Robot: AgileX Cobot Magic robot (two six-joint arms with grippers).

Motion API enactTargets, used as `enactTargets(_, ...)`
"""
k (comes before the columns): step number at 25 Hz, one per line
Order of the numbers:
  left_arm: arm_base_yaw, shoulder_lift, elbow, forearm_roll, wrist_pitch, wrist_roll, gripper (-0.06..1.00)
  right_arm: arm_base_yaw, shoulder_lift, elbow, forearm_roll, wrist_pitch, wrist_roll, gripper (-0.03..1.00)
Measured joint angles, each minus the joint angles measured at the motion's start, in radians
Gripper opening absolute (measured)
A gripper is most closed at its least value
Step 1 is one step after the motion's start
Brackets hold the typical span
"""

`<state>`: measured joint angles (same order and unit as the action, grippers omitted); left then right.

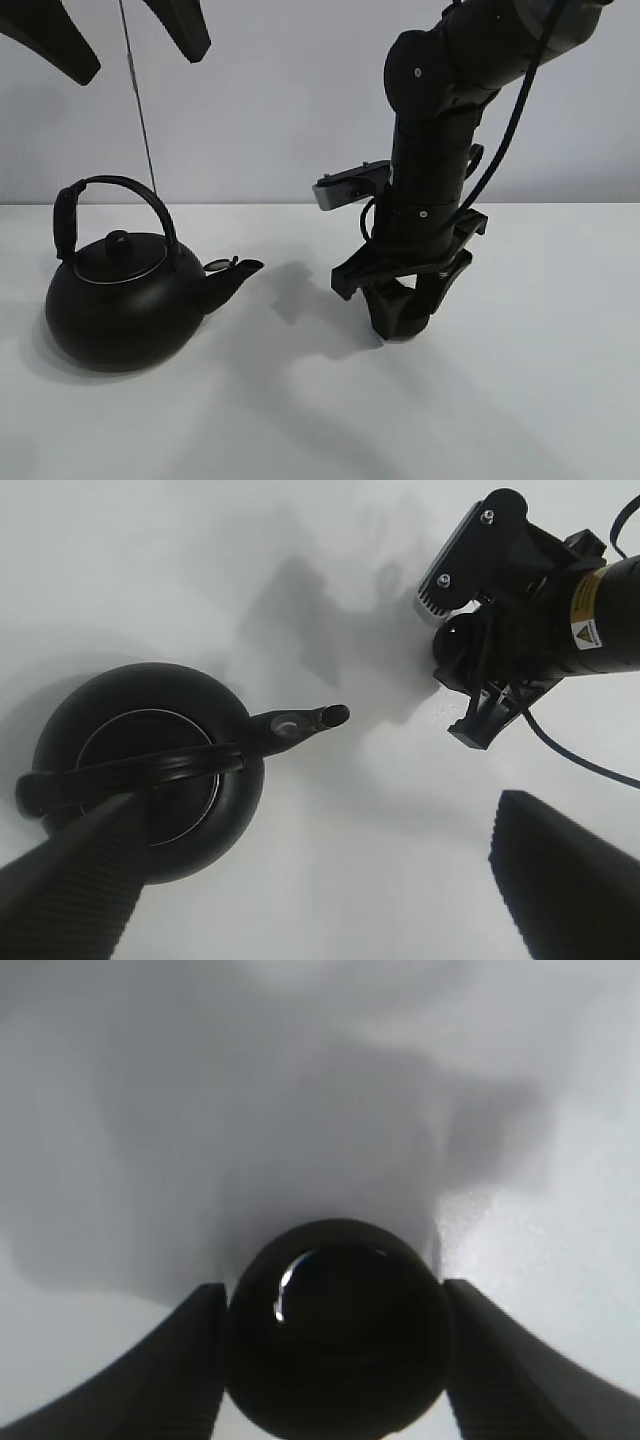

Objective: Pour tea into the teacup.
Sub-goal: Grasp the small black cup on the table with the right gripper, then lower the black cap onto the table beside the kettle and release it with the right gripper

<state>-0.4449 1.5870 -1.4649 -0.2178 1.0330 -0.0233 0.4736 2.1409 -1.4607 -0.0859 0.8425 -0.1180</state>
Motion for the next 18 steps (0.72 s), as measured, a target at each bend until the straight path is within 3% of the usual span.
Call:
enactTargets(9, 0.0, 0.0, 0.0, 0.0, 0.0, 0.0, 0.67, 0.0, -0.031, 0.0, 0.02, 0.002, 0.022, 0.4)
enactTargets(18, 0.0, 0.0, 0.0, 0.0, -0.001, 0.0, 0.67, 0.008, -0.092, -0.009, 0.08, 0.045, -0.068, 0.4)
